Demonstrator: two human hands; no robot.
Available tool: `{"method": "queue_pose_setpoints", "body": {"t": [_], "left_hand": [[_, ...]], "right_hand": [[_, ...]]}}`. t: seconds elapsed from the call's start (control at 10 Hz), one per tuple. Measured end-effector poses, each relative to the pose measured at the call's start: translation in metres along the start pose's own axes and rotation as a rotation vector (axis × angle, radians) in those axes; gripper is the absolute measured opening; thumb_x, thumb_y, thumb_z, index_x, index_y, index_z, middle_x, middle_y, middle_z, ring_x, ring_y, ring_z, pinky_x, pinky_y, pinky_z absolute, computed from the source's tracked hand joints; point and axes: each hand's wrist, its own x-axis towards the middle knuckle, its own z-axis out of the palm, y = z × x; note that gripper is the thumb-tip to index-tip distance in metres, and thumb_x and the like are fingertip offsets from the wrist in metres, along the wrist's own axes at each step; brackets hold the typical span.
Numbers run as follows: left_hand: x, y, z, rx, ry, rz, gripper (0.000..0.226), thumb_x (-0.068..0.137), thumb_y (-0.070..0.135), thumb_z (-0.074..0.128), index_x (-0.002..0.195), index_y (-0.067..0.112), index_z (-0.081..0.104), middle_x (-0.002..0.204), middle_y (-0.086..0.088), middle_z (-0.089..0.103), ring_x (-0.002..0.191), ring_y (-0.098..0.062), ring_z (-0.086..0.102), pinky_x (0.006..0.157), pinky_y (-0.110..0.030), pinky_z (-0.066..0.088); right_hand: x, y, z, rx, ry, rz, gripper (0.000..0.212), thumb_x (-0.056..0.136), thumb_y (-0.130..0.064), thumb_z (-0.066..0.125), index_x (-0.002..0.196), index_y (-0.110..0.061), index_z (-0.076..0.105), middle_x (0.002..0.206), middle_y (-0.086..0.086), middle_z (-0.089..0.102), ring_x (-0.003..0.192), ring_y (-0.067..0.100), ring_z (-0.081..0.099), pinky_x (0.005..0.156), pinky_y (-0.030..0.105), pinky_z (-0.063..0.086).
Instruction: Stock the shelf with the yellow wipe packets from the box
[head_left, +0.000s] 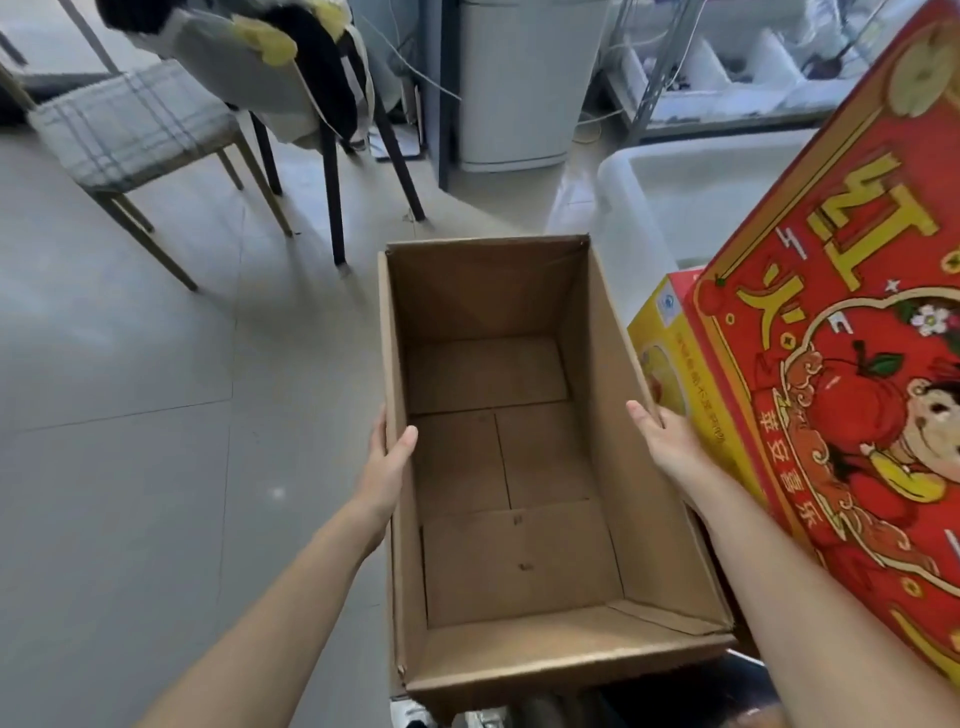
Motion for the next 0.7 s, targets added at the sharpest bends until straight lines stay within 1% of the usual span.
{"method": "queue_pose_setpoints", "body": {"t": [0.1,0.2,0.3,0.4,0.5,0.6,0.7], "left_hand": [[-0.003,-0.005,0.0,0.018,0.043,0.017,0.06,0.096,0.041,0.04,0.148,0.032,0.01,0.156,0.003,0.016,0.142,-0.02,0.02,0.113,-0.039,0.02],[-0.006,-0.006,0.0,0.057,0.082,0.035,0.058,0.096,0.041,0.041,0.147,0.032,0.015,0.154,0.002,0.022,0.14,-0.022,0.025,0.113,-0.041,0.024],[-0.007,-0.005,-0.004,0.165,0.153,0.044,0.057,0.095,0.043,0.043,0.146,0.032,0.019,0.152,0.0,0.029,0.137,-0.024,0.031,0.109,-0.042,0.029],[-0.009,-0.004,-0.008,0.254,0.174,0.059,0.06,0.094,0.045,0.044,0.146,0.03,0.02,0.151,-0.001,0.03,0.136,-0.026,0.033,0.108,-0.043,0.032],[-0.021,0.0,-0.013,0.319,0.192,0.053,0.059,0.093,0.044,0.046,0.145,0.023,0.025,0.149,-0.003,0.034,0.133,-0.026,0.036,0.106,-0.043,0.034],[-0.035,0.007,-0.016,0.366,0.201,0.049,0.054,0.095,0.039,0.046,0.143,0.019,0.03,0.147,-0.005,0.036,0.131,-0.026,0.039,0.103,-0.04,0.035],[-0.059,0.017,-0.023,0.502,0.246,0.047,0.045,0.096,0.031,0.044,0.137,0.015,0.038,0.143,-0.008,0.04,0.126,-0.027,0.043,0.099,-0.036,0.036]], "right_hand": [[-0.003,0.002,0.001,-0.023,0.006,-0.013,0.053,0.096,-0.037,0.047,0.136,-0.002,0.045,0.138,0.014,0.049,0.128,0.03,0.044,0.102,0.031,0.033],[-0.006,0.003,-0.001,-0.028,0.0,-0.019,0.056,0.095,-0.04,0.048,0.136,-0.003,0.045,0.138,0.014,0.05,0.128,0.03,0.045,0.102,0.032,0.034],[-0.006,0.004,-0.003,-0.064,-0.01,-0.025,0.059,0.094,-0.045,0.048,0.135,-0.003,0.046,0.136,0.013,0.051,0.125,0.031,0.047,0.102,0.035,0.036],[-0.008,0.001,-0.004,-0.12,-0.022,-0.025,0.062,0.094,-0.046,0.047,0.137,-0.002,0.043,0.138,0.015,0.049,0.127,0.032,0.046,0.103,0.038,0.036],[-0.018,-0.005,-0.008,-0.259,-0.035,-0.027,0.063,0.095,-0.044,0.047,0.137,0.003,0.039,0.139,0.019,0.045,0.128,0.035,0.043,0.103,0.039,0.036],[-0.027,-0.009,-0.011,-0.315,-0.03,-0.02,0.061,0.096,-0.04,0.047,0.136,0.005,0.038,0.139,0.021,0.045,0.128,0.036,0.043,0.101,0.038,0.037],[-0.047,-0.014,-0.02,-0.378,0.02,0.007,0.051,0.097,-0.034,0.049,0.13,0.005,0.045,0.132,0.021,0.052,0.121,0.037,0.049,0.093,0.035,0.042]]}}
